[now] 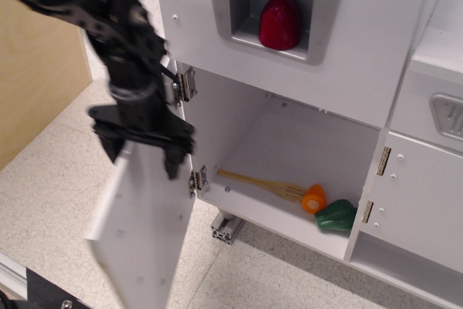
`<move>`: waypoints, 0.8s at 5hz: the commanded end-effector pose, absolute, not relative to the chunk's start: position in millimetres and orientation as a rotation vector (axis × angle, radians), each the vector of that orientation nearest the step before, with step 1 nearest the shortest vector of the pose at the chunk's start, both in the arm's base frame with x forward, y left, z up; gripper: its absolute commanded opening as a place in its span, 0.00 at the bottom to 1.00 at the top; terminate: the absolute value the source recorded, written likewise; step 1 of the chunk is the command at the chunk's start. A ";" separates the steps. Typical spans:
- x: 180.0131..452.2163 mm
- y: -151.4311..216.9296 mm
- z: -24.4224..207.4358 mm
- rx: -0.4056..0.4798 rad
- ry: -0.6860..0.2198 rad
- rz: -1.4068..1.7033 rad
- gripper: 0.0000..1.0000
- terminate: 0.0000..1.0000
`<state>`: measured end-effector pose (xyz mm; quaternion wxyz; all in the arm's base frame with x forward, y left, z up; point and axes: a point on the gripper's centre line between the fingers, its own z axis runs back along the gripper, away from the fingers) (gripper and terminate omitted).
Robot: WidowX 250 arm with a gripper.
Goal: Close low fridge
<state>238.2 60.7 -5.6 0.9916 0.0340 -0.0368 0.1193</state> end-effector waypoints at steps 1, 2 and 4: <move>266.4 29.0 10.0 0.145 -0.214 0.274 1.00 0.00; 280.6 20.4 15.8 0.117 -0.229 0.319 1.00 0.00; 292.8 8.5 39.1 0.041 -0.226 0.335 1.00 0.00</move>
